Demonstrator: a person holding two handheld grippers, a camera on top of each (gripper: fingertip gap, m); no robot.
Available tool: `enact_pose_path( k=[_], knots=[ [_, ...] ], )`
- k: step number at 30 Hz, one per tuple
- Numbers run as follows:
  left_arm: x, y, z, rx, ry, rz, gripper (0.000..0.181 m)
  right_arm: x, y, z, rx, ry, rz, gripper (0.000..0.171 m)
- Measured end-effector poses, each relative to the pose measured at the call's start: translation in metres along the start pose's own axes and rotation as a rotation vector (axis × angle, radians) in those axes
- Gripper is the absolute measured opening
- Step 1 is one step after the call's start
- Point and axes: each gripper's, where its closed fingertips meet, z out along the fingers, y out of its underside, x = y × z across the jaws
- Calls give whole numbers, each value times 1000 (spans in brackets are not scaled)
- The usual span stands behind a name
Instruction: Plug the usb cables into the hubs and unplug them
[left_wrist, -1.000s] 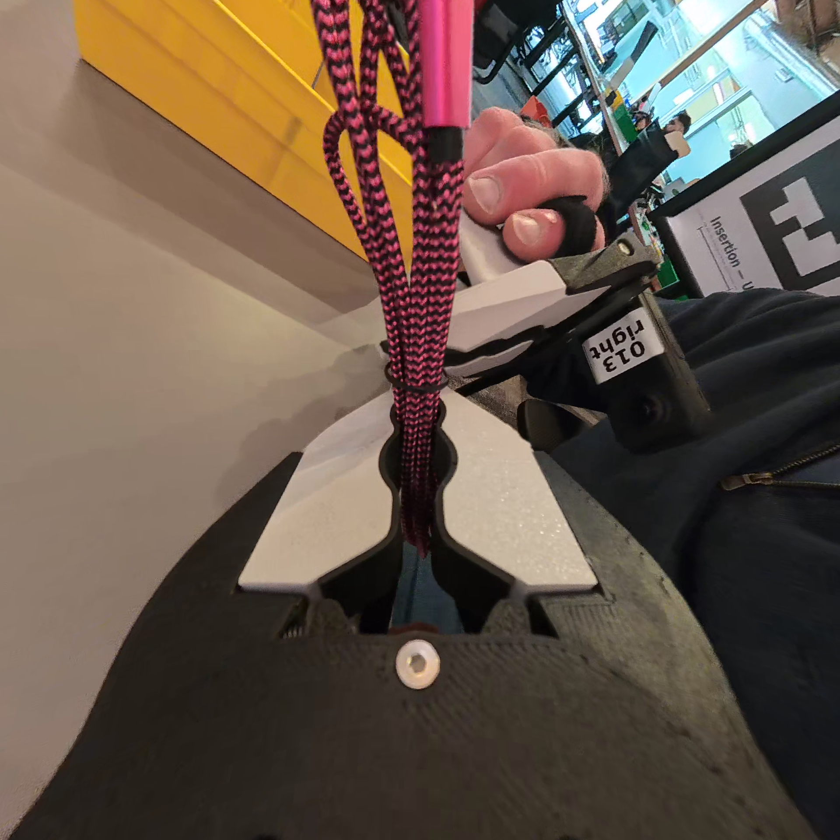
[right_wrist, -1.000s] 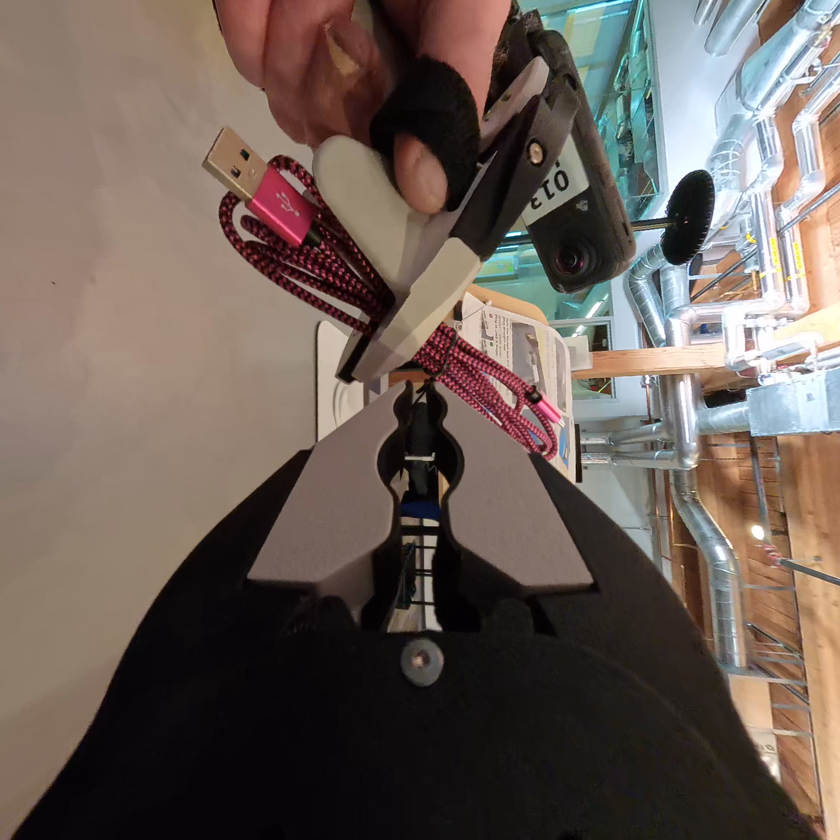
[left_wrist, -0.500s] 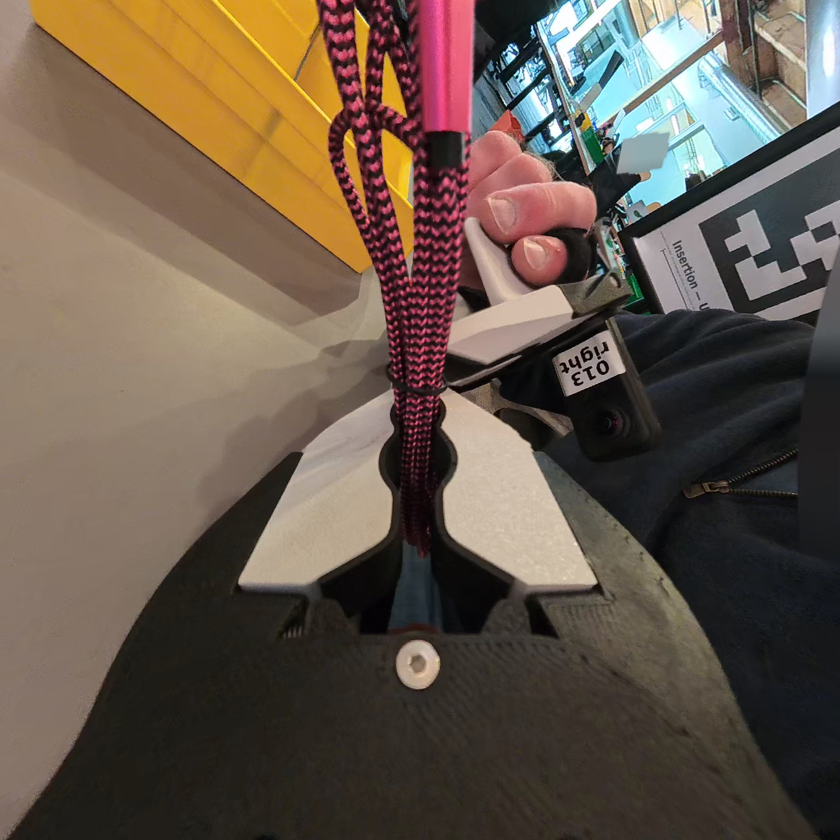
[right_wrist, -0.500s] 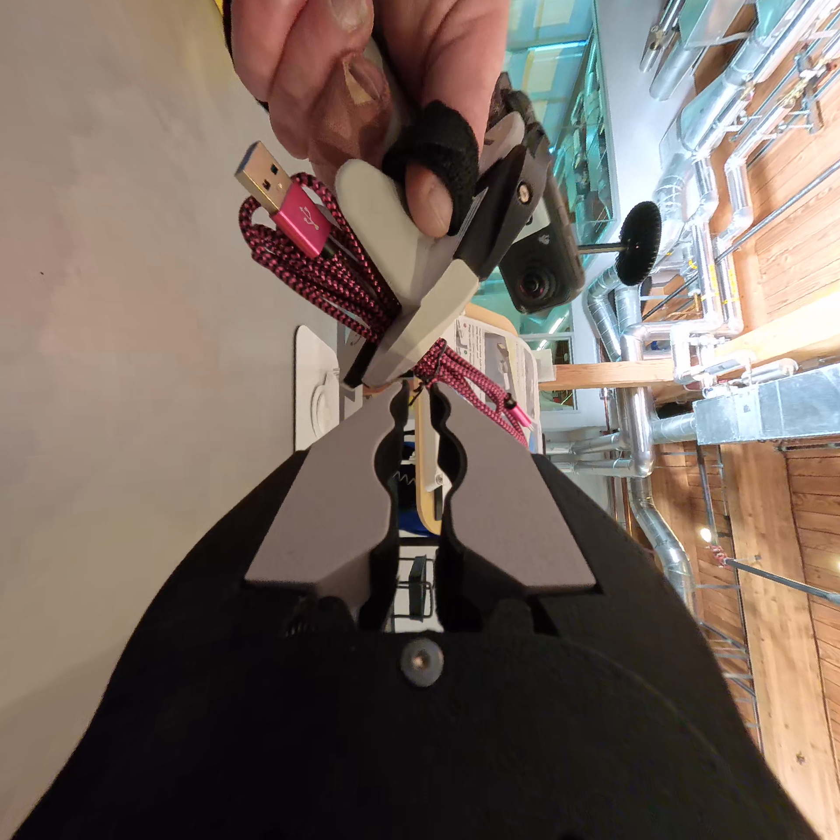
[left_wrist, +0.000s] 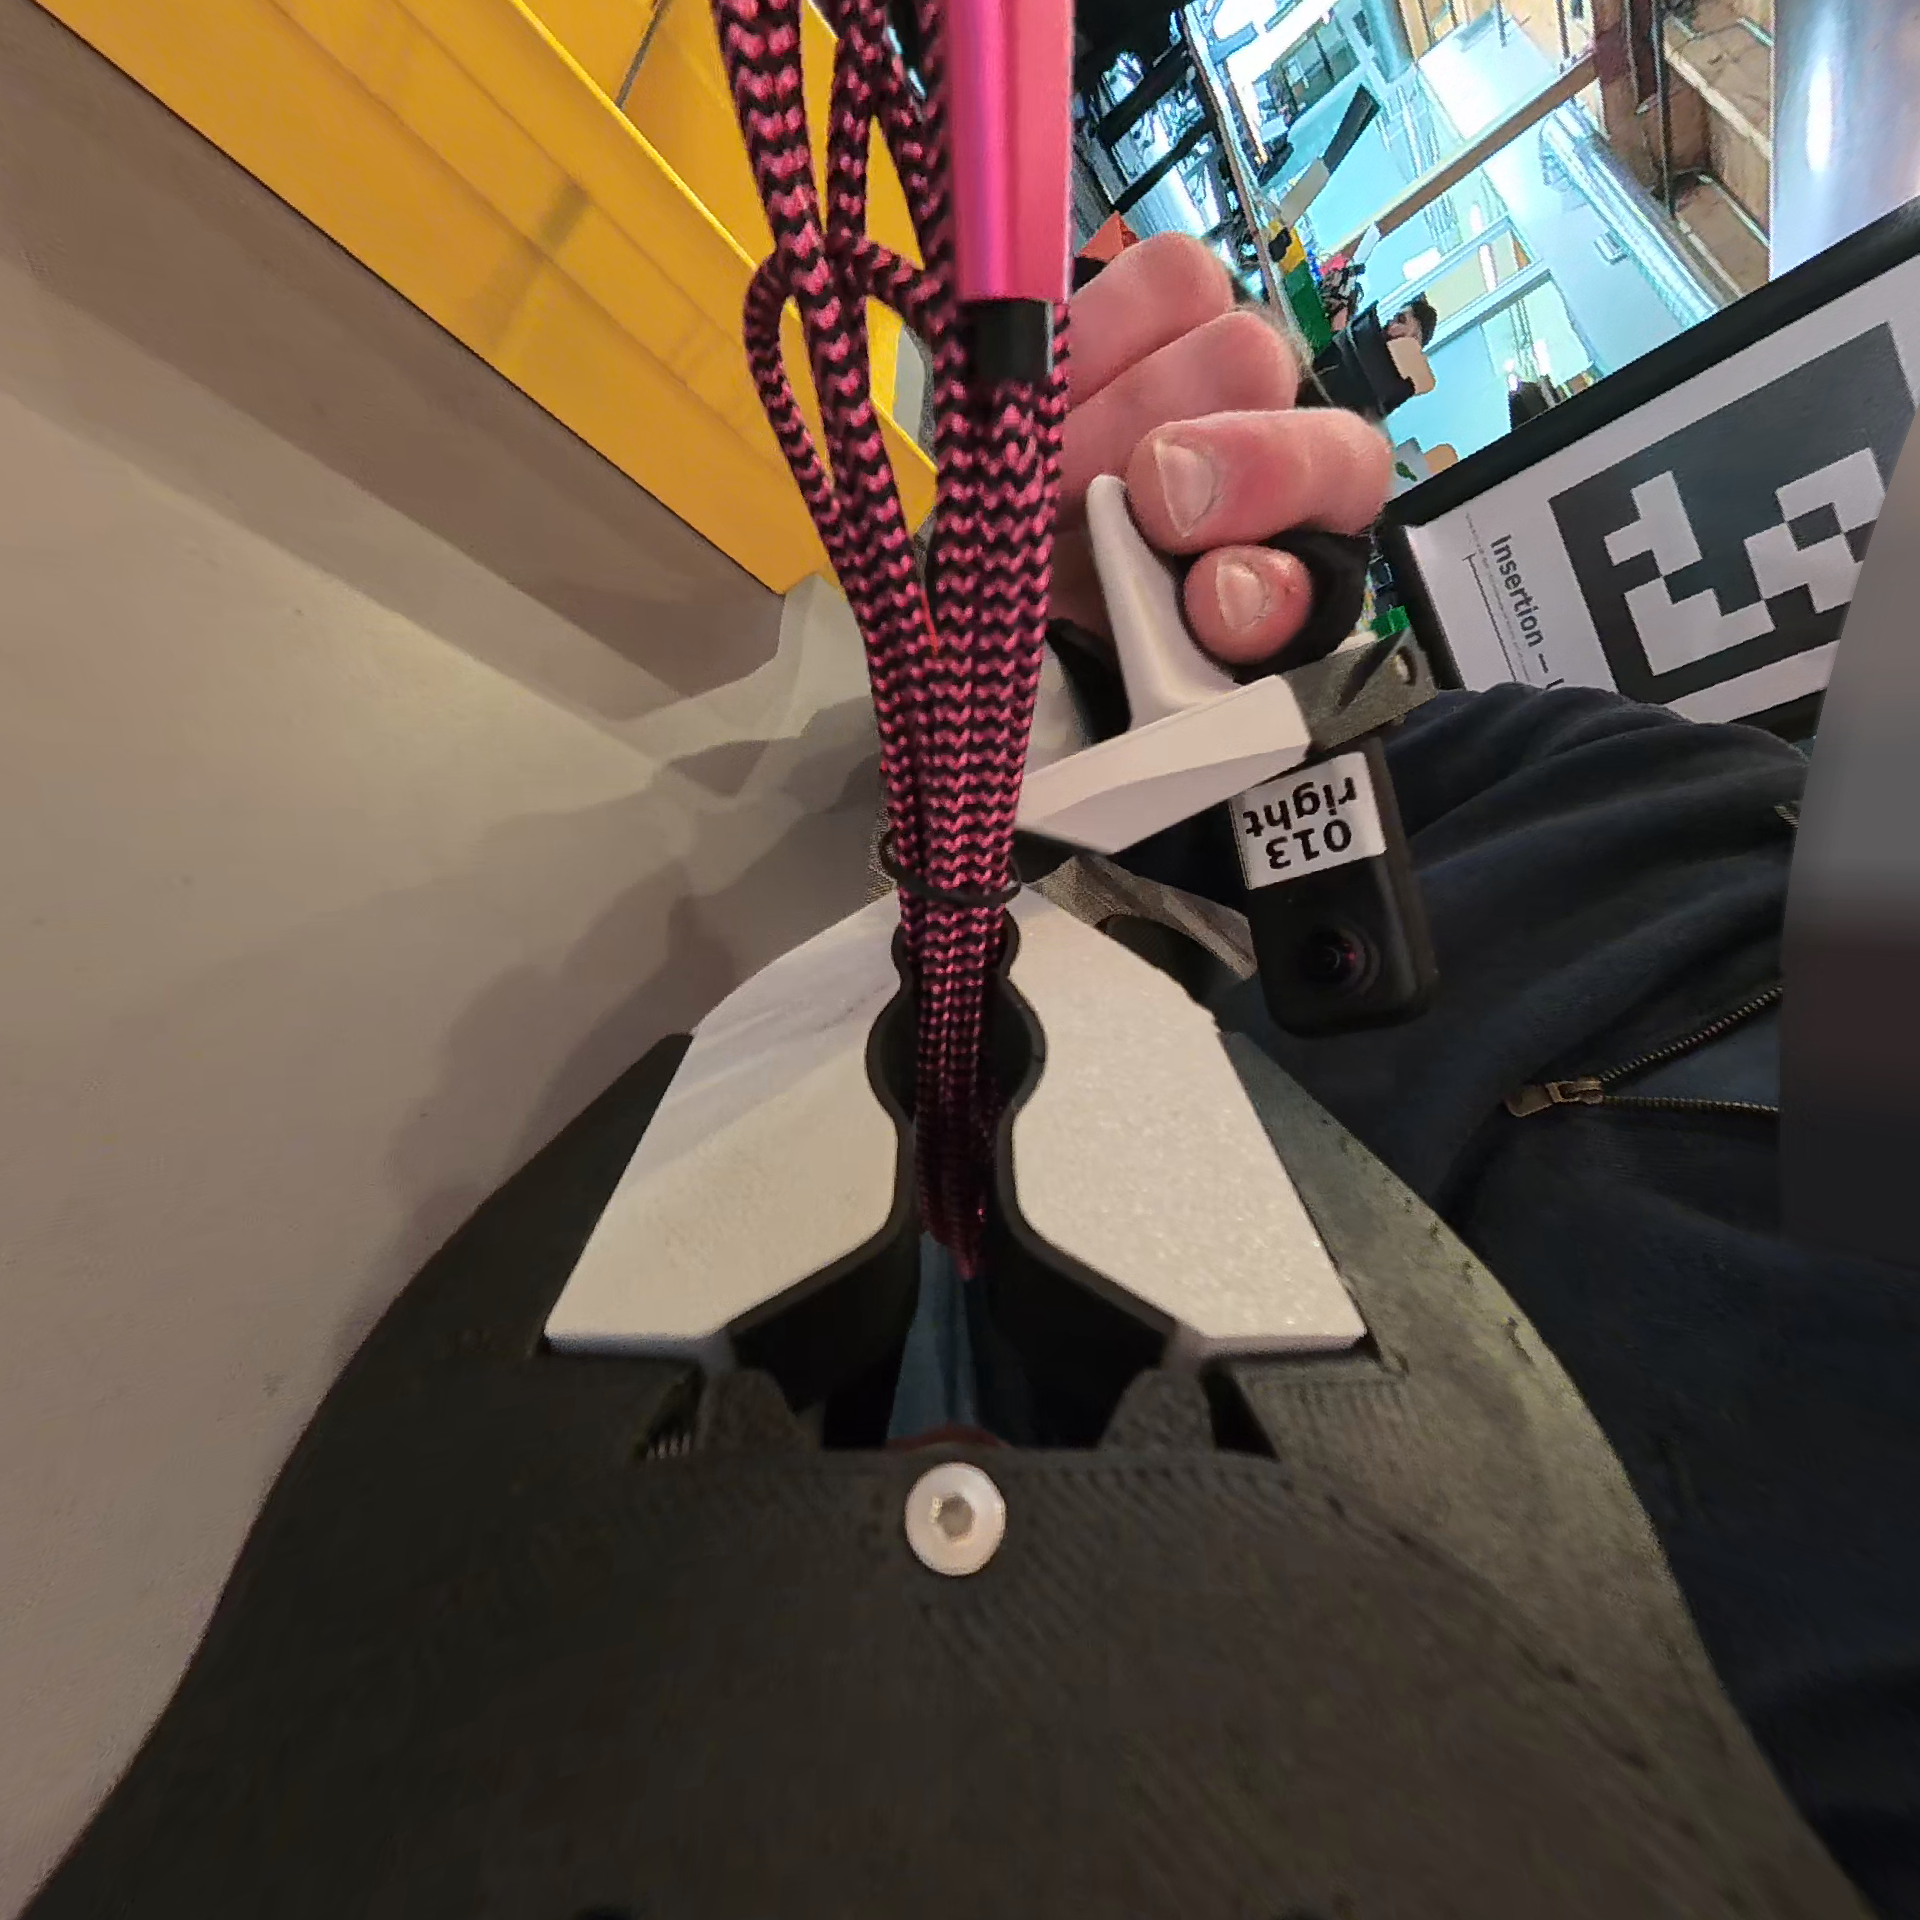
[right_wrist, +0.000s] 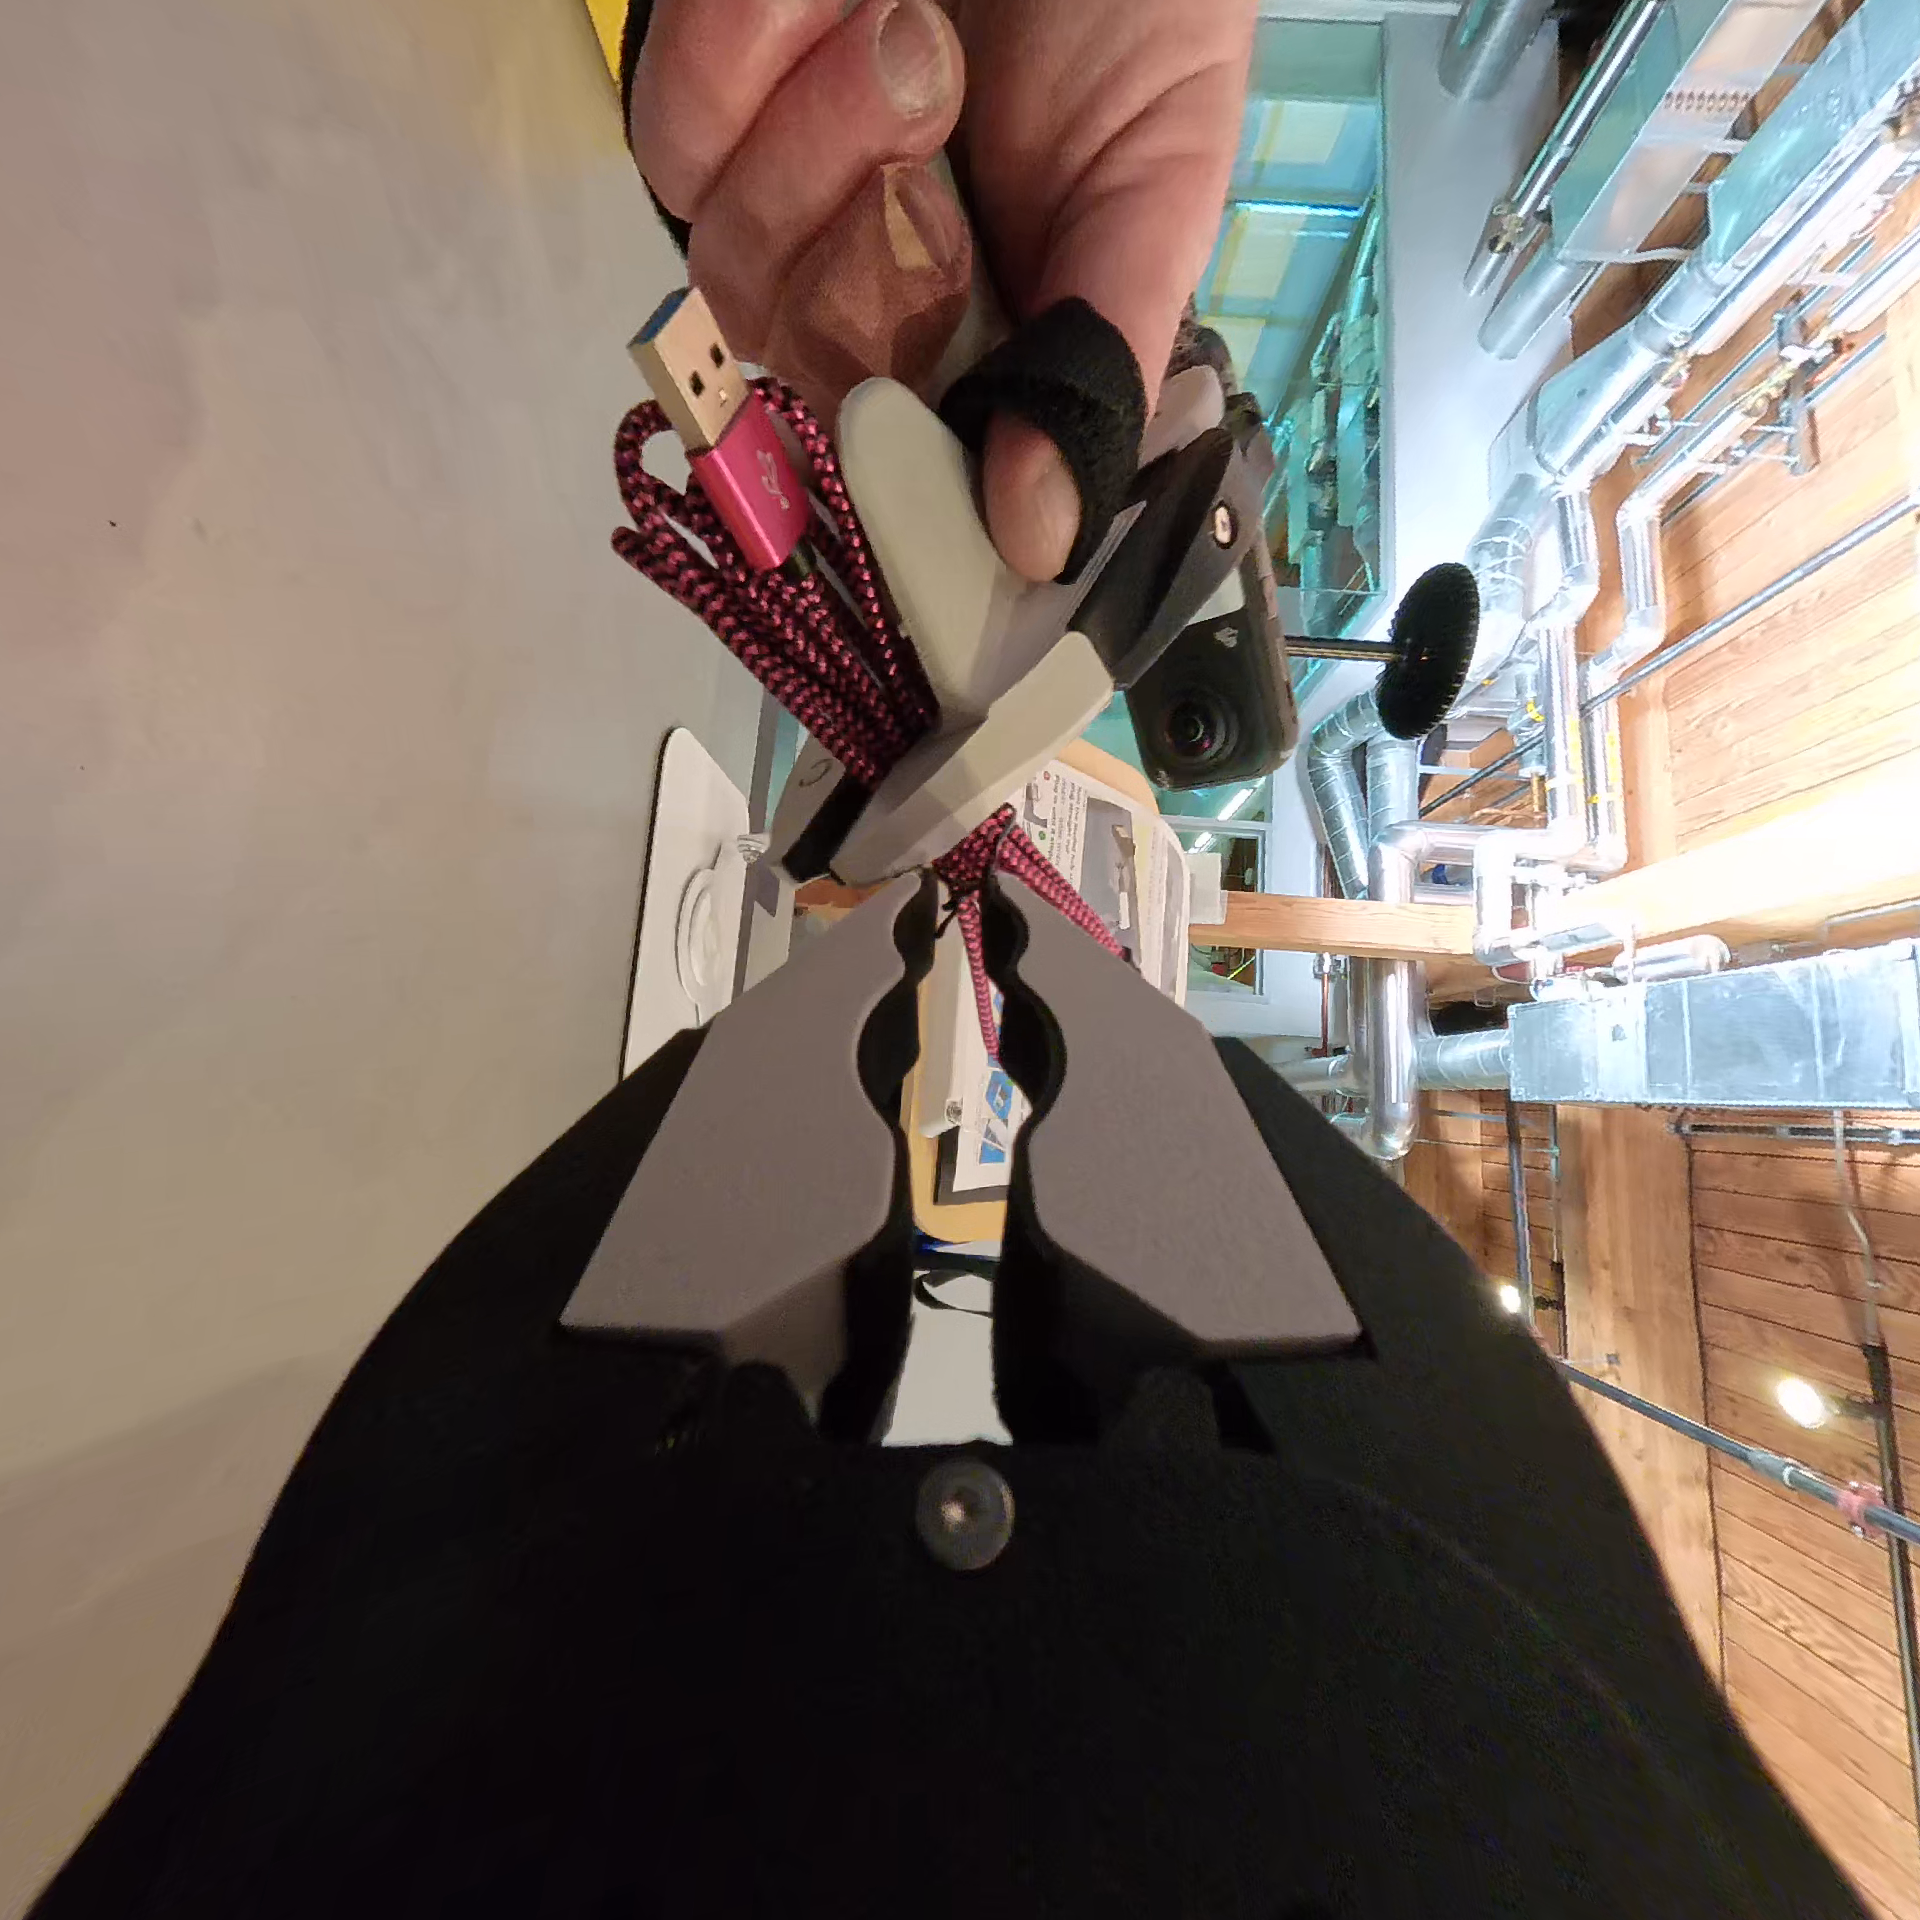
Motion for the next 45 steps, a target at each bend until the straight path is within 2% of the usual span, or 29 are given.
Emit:
enact_pose_path(
  k=[7, 12, 14, 21, 24, 27, 31, 34, 37, 40, 42, 45],
  knots=[
    [0, 1, 1, -1, 8, -5, 8, -2, 2, 1, -11, -18, 2, 0],
    [-5, 1, 1, 7, -32, 20, 8, -6, 4, 0, -22, -102, 63, 0],
    [-5, -2, 0, 24, -42, 35, 8, -6, 6, 0, -22, -139, 154, 0],
    [-17, -13, -4, 37, -270, 271, 8, -3, 14, 3, 88, -296, 928, 0],
    [-28, -16, -9, 2, -453, 498, 8, -3, 14, 5, 163, -342, 1222, 0],
    [-27, -26, -15, 19, -568, 702, 8, 4, 11, 5, 312, -398, 1544, 0],
    [-34, -33, -26, -70, -805, 1023, 8, 4, 10, 7, 475, -526, 1896, 0],
    [-35, -36, -30, -109, -876, 1157, 8, 4, 8, 7, 613, -614, 2103, 0],
    [-40, -35, -30, -87, -853, 1112, 9, 3, 9, 10, 608, -582, 2098, 0],
    [-38, -40, -35, -3, -813, 1020, 26, 6, 12, 11, 578, -521, 2043, 0],
    [-35, -42, -39, 40, -762, 959, 36, 8, 14, 12, 542, -463, 1970, 0],
    [-27, -40, -44, 91, -655, 873, 38, 10, 21, 13, 441, -374, 1811, 0]
  ],
)
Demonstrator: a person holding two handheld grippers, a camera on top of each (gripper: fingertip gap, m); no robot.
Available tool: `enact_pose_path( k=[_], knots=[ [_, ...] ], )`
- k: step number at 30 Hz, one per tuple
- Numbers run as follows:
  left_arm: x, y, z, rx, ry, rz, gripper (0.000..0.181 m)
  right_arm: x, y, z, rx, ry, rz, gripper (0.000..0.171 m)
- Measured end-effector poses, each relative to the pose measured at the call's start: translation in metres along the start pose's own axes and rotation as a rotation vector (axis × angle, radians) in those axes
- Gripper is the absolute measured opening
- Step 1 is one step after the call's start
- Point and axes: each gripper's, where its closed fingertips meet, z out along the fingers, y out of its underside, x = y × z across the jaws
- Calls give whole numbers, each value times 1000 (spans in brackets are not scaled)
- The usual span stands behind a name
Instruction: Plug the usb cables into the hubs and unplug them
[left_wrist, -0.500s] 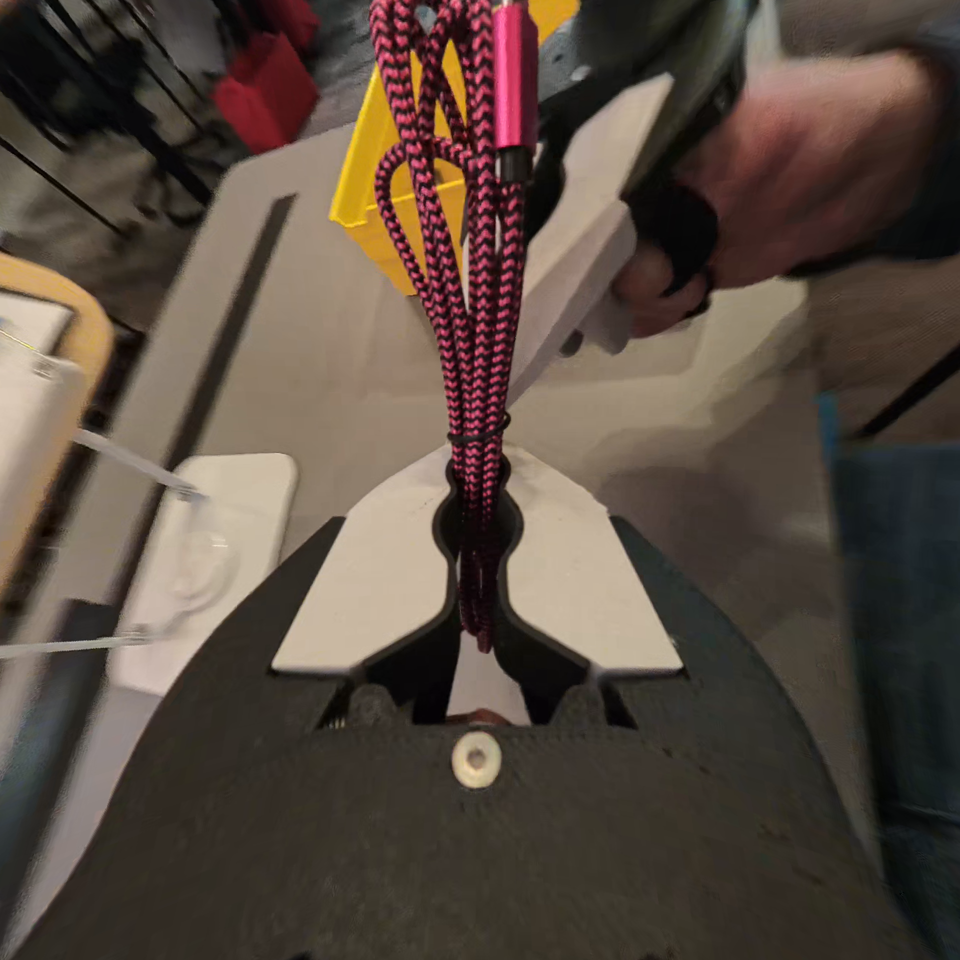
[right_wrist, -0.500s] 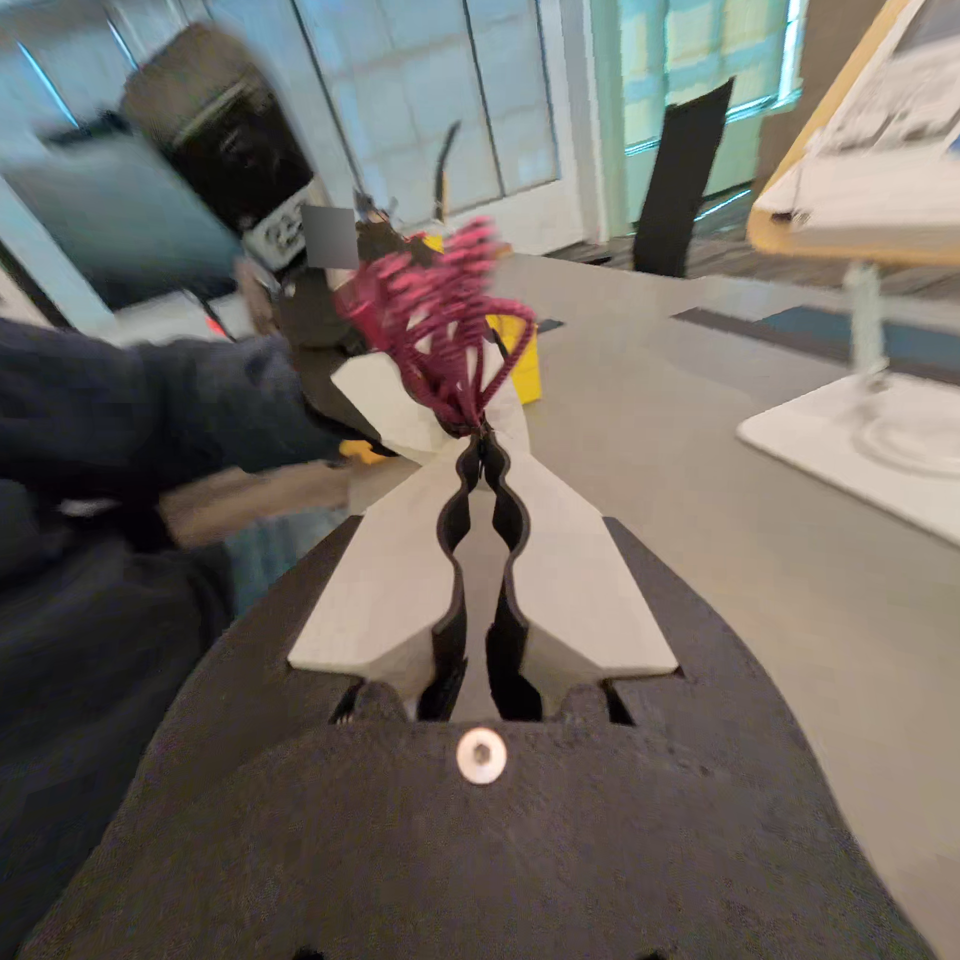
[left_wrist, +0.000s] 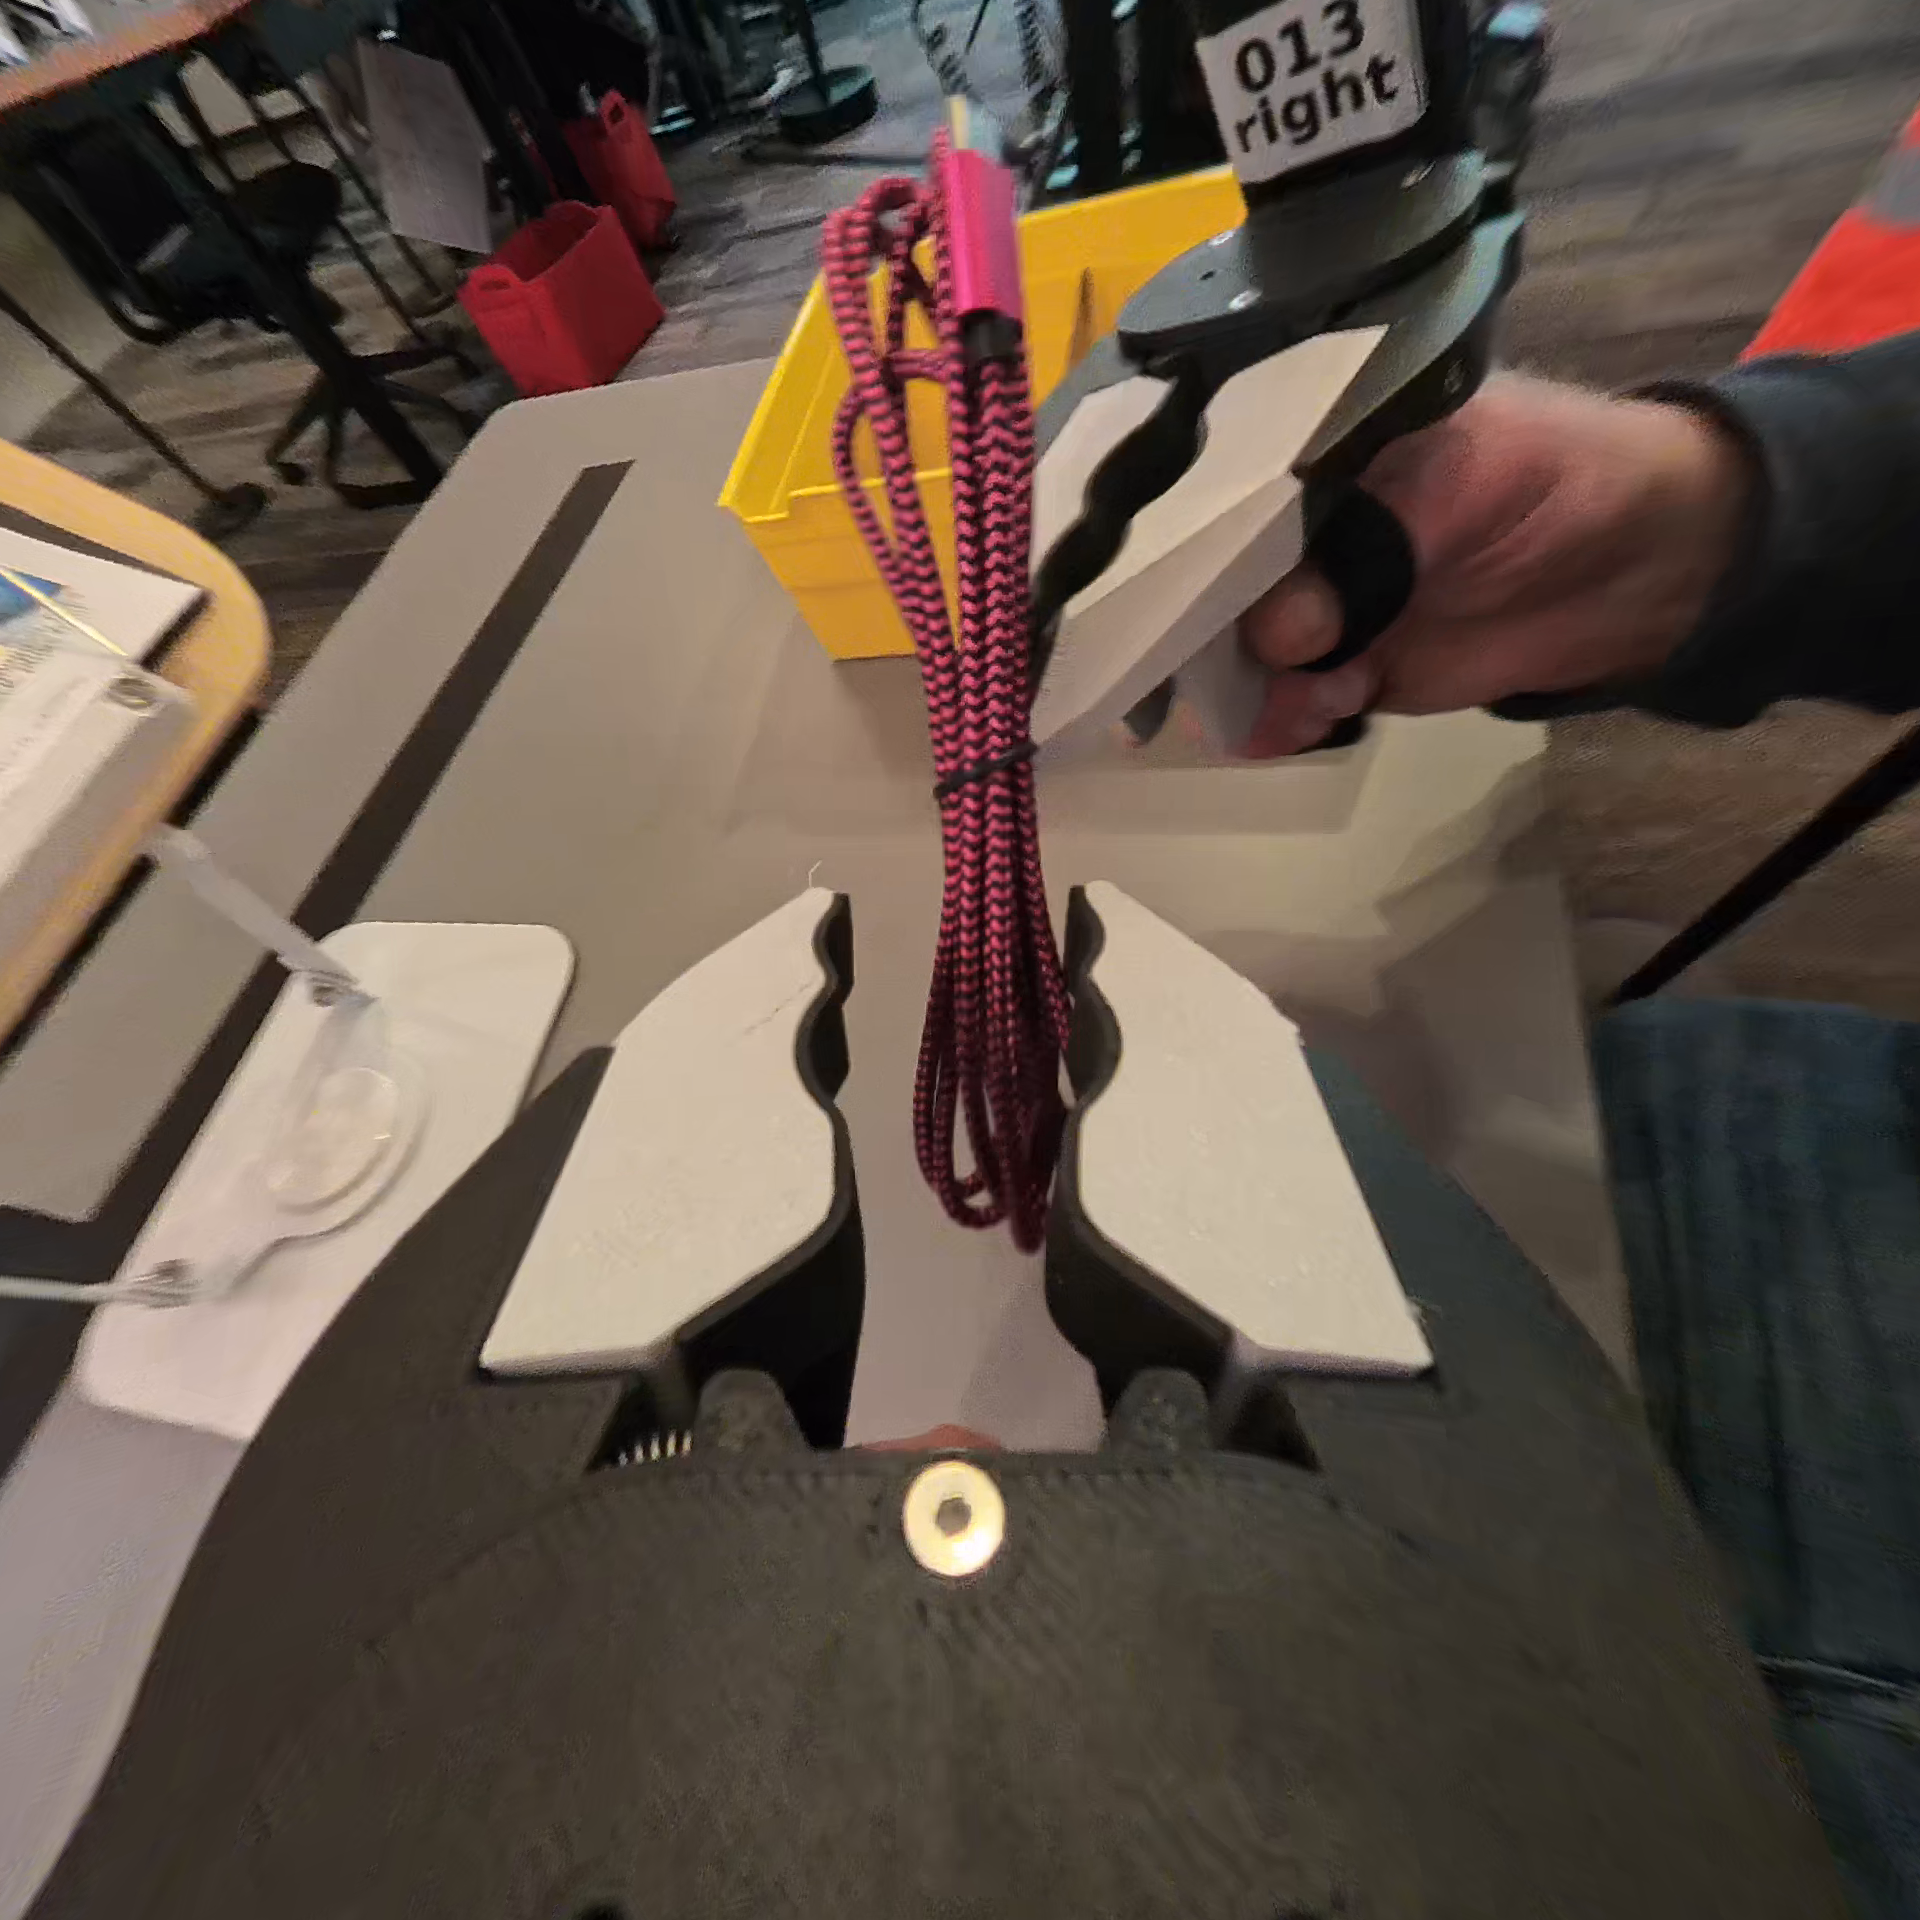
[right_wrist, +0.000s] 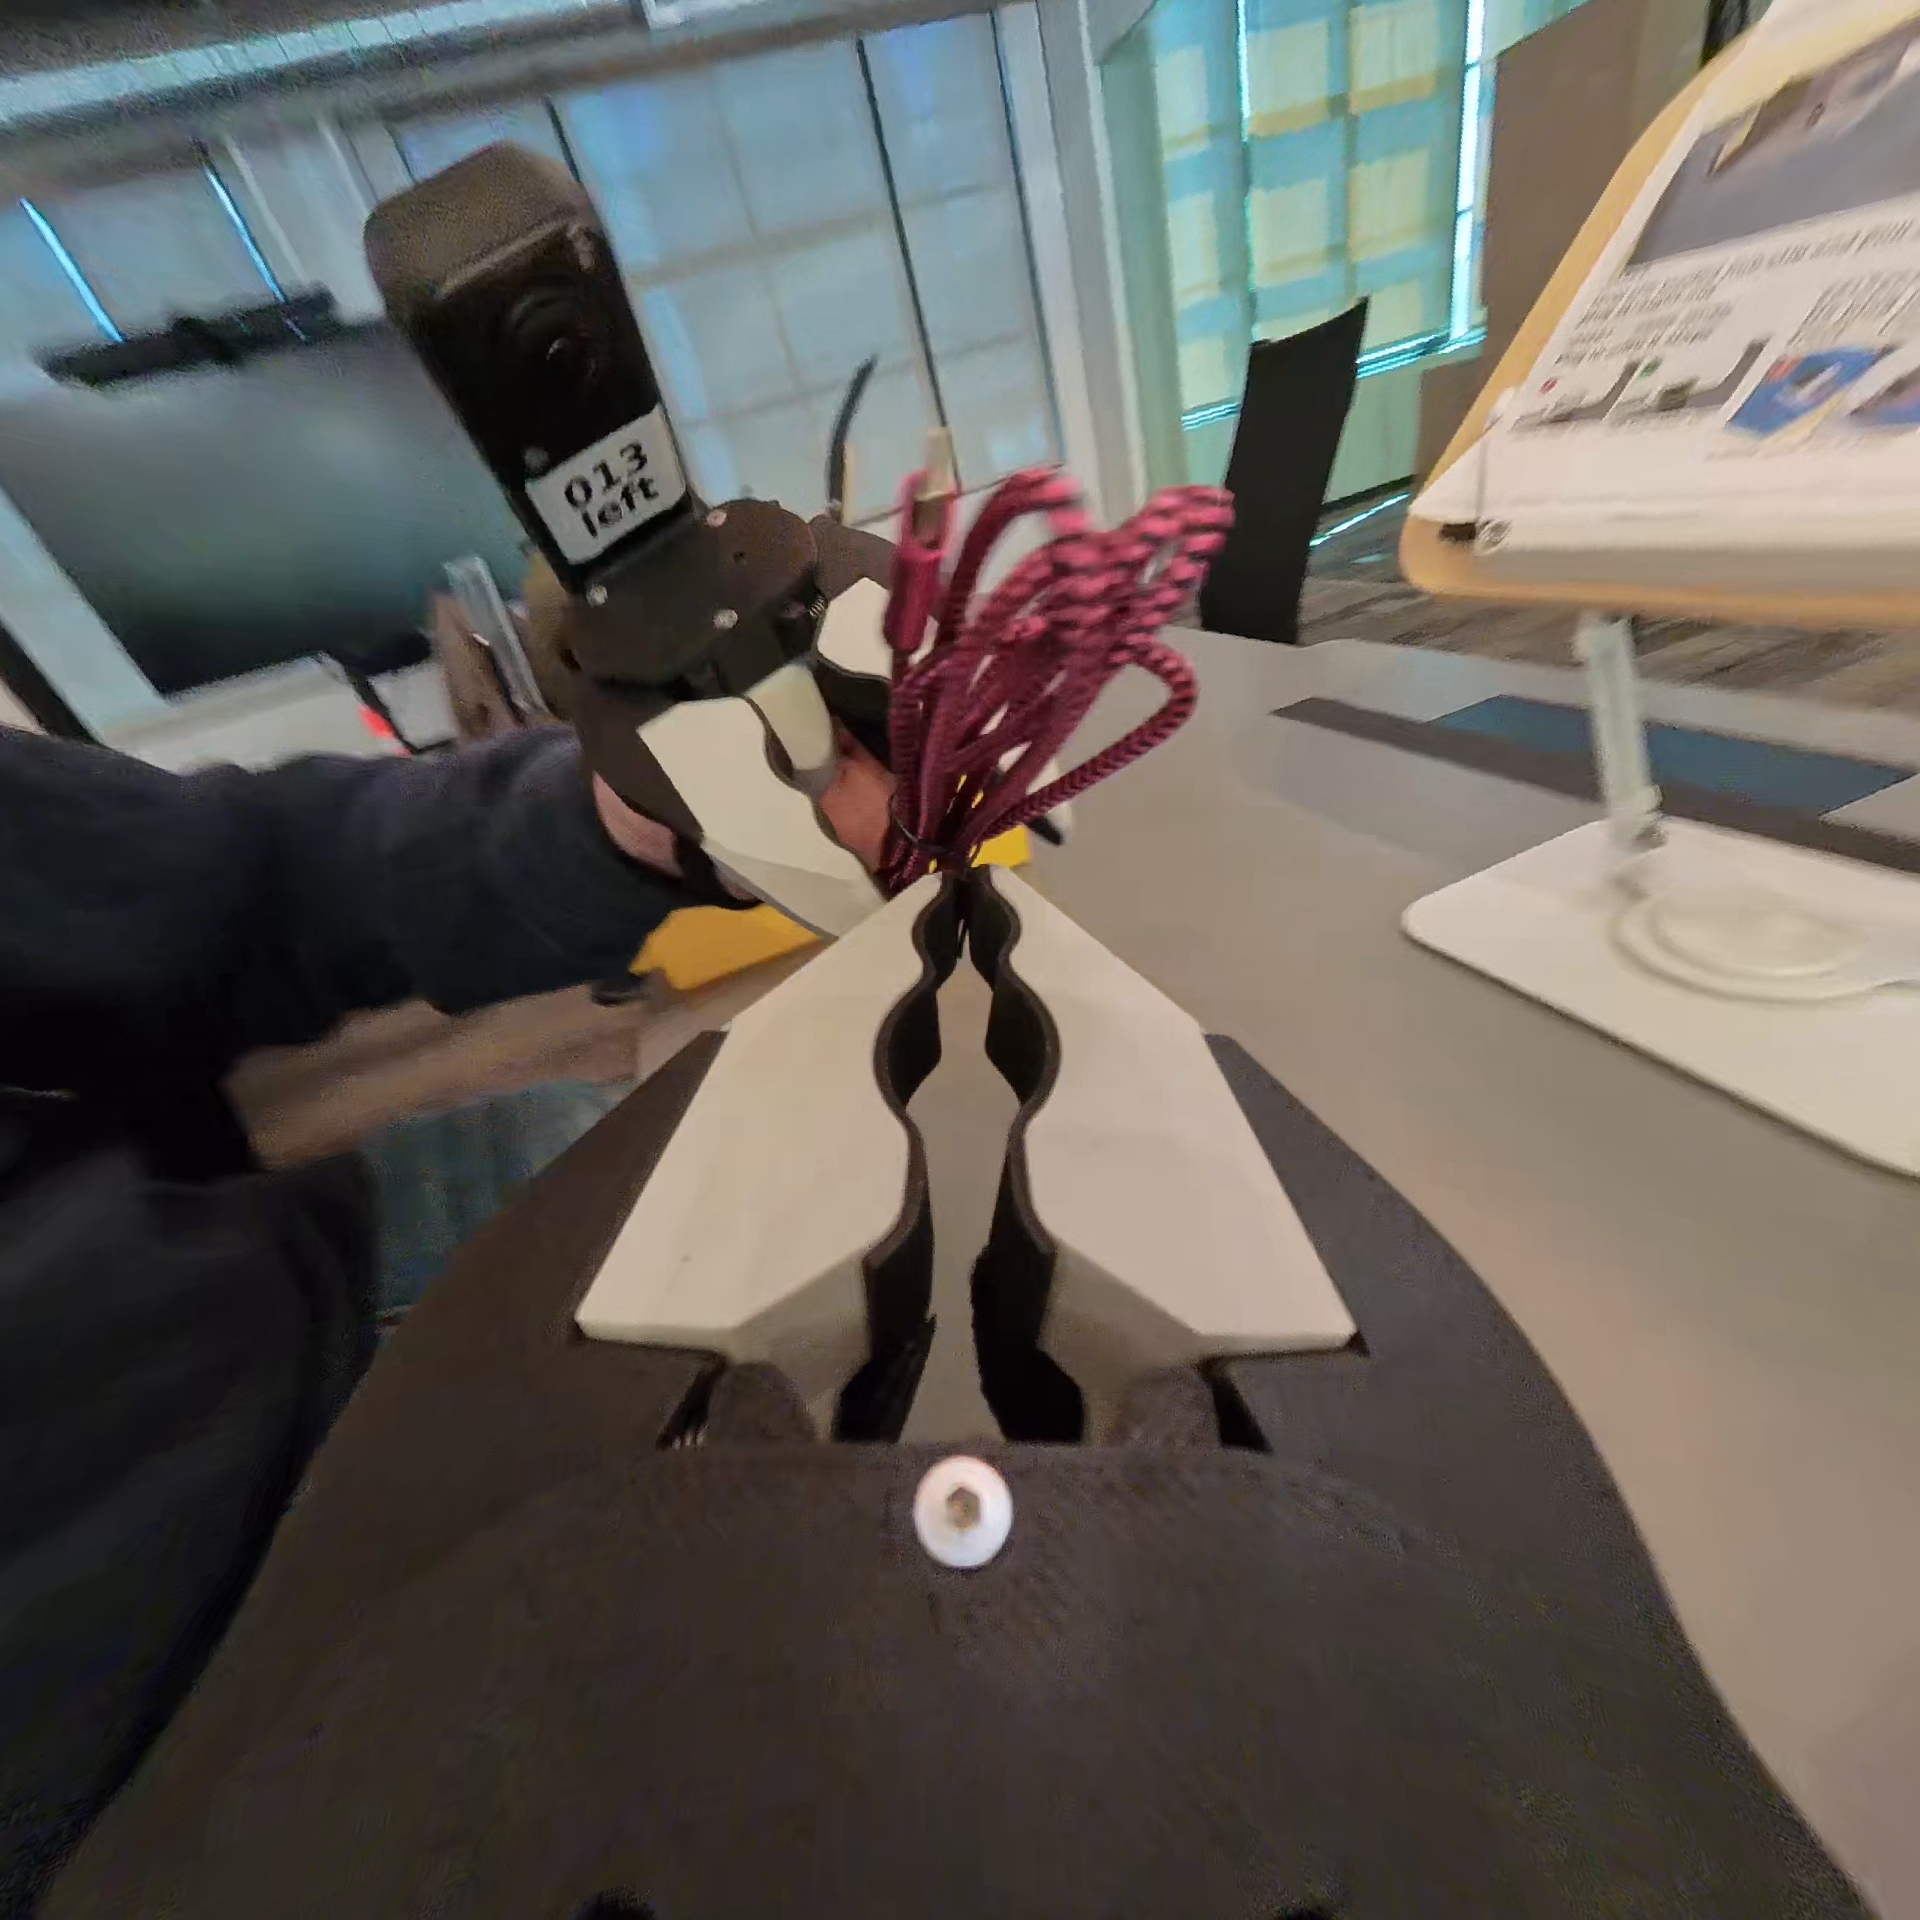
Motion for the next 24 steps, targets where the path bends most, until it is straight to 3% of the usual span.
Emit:
enact_pose_path(
  k=[6, 8, 11, 14, 18, 21, 24],
  knots=[
    [6, -21, -20, 104, 161, -160, 46, 6, 3, 0, -102, 83, -189, 0],
    [3, -26, -18, 105, 212, -238, 56, 4, 6, 2, -124, 88, -217, 0],
    [2, -37, -15, 153, 270, -316, 56, 5, 13, 6, -169, 107, -265, 0],
    [12, -48, -19, 202, 291, -231, 44, 7, 17, 7, -174, 103, -228, 0],
    [51, -40, -14, 120, 350, -30, 36, 12, 16, 4, -174, 123, -222, 0],
    [70, -30, -9, 73, 416, -9, 24, 13, 11, 3, -139, 113, -186, 0],
    [77, -18, -3, 31, 446, -22, 24, 10, 6, 2, -113, 107, -175, 0]
  ],
)
